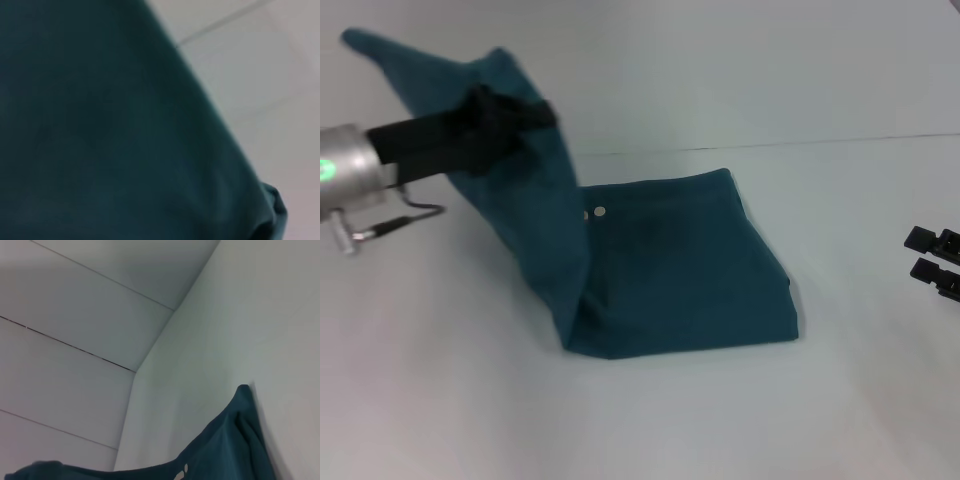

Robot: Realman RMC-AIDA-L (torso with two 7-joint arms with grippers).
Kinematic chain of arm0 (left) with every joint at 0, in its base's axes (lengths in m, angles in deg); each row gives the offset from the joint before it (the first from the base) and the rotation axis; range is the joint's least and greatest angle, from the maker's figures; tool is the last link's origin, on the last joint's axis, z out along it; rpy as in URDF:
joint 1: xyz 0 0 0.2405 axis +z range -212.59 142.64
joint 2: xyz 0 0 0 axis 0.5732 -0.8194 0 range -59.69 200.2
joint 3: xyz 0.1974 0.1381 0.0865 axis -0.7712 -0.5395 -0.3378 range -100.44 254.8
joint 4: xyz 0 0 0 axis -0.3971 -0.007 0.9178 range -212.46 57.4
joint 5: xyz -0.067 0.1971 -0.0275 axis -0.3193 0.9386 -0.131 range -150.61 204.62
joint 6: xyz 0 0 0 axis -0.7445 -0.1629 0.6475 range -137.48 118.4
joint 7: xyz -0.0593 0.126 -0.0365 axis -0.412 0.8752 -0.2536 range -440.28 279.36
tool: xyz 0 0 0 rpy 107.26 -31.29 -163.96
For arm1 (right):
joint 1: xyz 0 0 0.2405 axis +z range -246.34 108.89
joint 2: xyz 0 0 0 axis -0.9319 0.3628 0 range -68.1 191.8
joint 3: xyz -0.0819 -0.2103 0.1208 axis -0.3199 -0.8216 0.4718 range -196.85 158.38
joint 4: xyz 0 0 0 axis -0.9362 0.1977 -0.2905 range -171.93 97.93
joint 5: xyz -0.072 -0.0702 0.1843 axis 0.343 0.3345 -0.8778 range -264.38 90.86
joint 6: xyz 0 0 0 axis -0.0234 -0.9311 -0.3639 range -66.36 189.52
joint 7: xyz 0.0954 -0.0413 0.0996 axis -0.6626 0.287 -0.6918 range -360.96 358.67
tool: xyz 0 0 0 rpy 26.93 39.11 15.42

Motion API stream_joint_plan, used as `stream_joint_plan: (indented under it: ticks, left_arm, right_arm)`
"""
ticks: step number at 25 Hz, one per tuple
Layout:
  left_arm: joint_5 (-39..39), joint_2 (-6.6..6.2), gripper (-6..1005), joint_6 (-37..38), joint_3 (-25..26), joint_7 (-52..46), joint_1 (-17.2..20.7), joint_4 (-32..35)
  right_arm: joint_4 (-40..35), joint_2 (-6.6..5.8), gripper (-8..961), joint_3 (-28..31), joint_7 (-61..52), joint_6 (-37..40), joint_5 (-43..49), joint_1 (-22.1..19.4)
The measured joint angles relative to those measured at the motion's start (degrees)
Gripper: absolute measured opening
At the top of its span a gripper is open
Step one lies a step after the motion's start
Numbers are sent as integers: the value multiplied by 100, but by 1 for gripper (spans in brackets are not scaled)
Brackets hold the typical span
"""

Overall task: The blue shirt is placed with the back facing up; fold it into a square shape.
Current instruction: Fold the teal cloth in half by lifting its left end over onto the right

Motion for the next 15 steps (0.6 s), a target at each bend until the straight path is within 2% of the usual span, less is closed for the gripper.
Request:
stream_joint_plan:
  ticks: [2, 7, 15]
  left_arm:
    - [-2, 98, 9, -80, -256, 77, -127, -28]
    - [-6, 247, 11, -385, -960, 138, -296, -93]
    - [-47, 513, 9, -860, -1595, 263, -446, -253]
  right_arm:
    - [0, 0, 734, -1, 4, 0, 2, 0]
    - [1, 0, 734, -32, 21, 0, 6, -3]
    - [70, -2, 733, -74, 61, -26, 9, 0]
